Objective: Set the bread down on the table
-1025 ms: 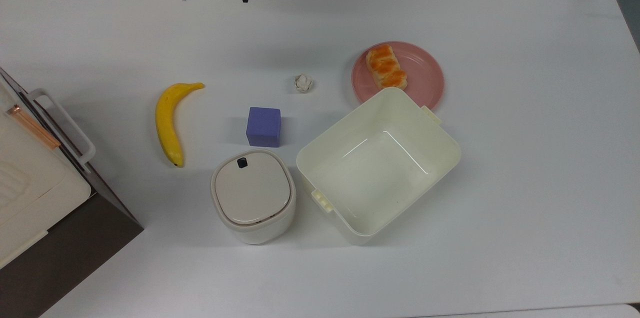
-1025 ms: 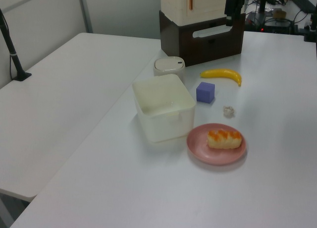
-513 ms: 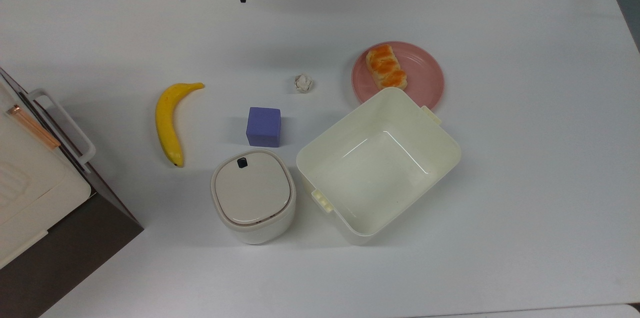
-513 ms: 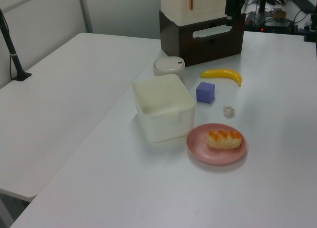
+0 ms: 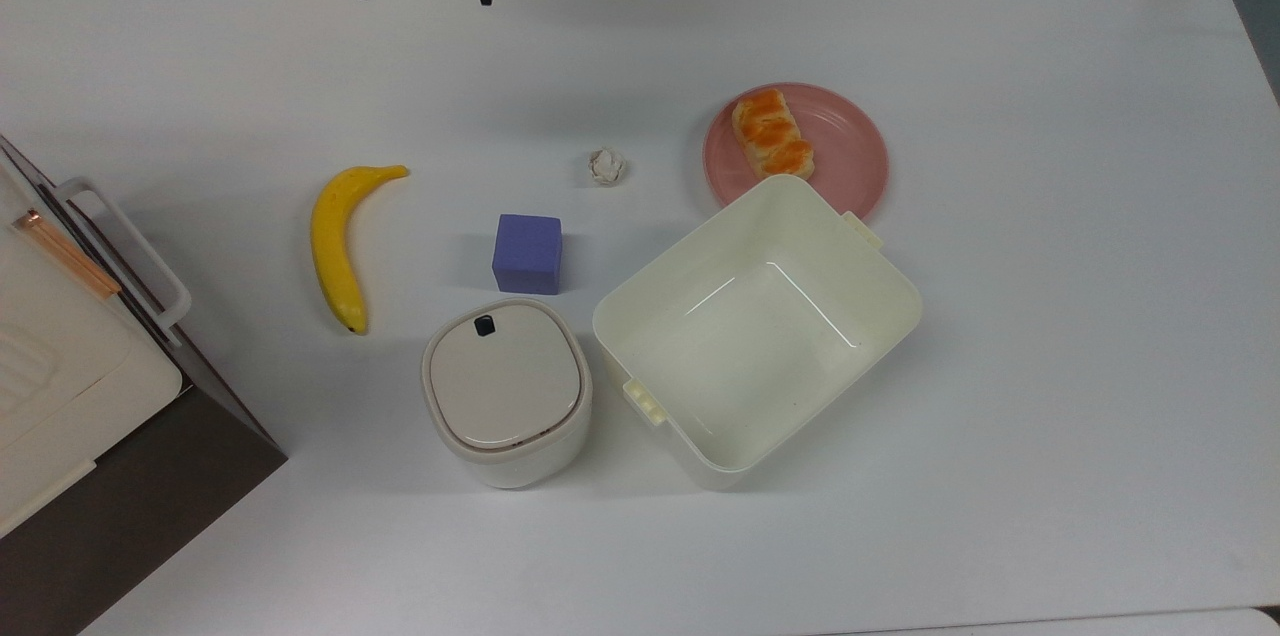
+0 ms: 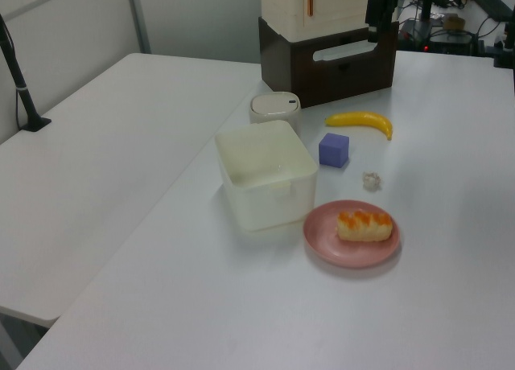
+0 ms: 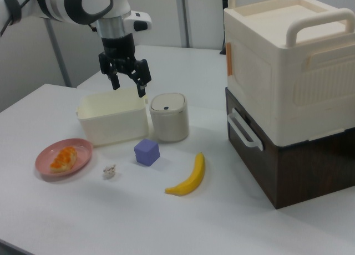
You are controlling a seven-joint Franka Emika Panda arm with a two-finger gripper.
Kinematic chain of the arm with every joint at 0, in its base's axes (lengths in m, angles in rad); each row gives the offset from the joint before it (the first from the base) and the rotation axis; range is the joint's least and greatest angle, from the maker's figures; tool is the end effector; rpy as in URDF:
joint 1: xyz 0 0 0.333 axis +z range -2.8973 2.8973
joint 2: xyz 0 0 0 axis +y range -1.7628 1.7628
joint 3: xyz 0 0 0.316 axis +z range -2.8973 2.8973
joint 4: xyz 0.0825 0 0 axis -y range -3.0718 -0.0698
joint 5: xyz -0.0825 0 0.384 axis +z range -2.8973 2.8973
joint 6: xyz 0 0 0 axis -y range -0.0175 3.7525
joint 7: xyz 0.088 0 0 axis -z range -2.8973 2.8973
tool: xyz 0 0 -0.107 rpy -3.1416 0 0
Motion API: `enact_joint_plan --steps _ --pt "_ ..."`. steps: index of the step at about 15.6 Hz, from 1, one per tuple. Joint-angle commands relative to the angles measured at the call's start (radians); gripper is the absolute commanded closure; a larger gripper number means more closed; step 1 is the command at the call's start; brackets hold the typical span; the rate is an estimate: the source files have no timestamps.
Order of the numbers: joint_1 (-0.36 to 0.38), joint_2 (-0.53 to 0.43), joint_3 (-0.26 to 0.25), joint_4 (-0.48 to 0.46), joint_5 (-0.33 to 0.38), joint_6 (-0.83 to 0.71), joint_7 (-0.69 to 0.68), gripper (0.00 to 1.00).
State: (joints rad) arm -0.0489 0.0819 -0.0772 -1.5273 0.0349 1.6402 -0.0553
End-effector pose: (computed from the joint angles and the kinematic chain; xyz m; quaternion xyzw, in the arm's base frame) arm 0.5822 -0.0684 0.6048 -0.9991 0.0361 -0.0168 0.0128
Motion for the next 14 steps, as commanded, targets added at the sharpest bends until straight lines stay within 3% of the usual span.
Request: enact_joint_plan --steps 1,14 --pt "0.015 -0.031 -0.009 -0.040 -0.018 0.029 0.006 0.00" --pt "0.015 -0.028 -0.007 -0.040 -0.035 0.029 -0.021 0.00"
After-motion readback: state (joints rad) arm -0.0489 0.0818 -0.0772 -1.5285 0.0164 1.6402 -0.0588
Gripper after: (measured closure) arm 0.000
